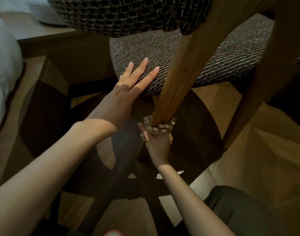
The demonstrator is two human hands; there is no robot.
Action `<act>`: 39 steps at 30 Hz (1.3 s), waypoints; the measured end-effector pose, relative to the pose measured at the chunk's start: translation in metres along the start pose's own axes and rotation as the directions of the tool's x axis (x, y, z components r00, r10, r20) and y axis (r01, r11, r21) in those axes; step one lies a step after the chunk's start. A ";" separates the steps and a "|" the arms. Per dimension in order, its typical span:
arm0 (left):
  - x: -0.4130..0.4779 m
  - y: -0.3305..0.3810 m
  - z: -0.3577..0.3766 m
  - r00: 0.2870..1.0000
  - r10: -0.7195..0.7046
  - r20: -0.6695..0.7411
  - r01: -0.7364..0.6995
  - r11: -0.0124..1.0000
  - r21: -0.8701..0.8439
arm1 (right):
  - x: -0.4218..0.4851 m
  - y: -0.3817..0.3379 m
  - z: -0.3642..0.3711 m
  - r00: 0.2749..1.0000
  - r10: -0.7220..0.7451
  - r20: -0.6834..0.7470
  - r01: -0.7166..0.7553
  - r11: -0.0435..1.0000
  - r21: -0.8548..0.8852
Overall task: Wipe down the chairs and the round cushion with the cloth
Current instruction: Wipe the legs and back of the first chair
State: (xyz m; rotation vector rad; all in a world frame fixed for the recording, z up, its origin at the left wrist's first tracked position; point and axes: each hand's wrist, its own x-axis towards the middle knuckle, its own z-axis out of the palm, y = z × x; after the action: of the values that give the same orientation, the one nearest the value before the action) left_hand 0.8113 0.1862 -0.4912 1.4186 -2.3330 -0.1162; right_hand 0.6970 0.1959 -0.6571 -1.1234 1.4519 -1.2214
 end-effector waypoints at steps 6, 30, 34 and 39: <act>-0.002 0.000 0.008 0.999 -0.018 -0.035 0.020 0.997 0.074 | -0.008 0.030 0.023 0.989 -0.063 -0.136 0.063 0.998 -0.001; -0.002 0.004 0.008 0.999 -0.028 -0.042 0.030 0.999 0.039 | -0.019 -0.051 0.006 0.995 0.081 -0.057 -0.068 0.979 0.192; -0.001 0.003 0.008 0.999 -0.019 -0.030 0.020 0.999 0.026 | -0.024 -0.067 -0.009 0.923 -0.335 -0.190 0.367 0.915 0.169; -0.002 0.004 0.011 0.999 -0.014 -0.046 0.014 1.000 0.015 | -0.005 -0.056 -0.021 0.877 -0.462 -0.134 0.472 0.879 0.059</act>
State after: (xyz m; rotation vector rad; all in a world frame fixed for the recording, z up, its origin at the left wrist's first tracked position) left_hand 0.8046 0.1880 -0.5007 1.4301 -2.2920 -0.0689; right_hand 0.6824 0.1990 -0.5986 -1.4115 1.2256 -1.6958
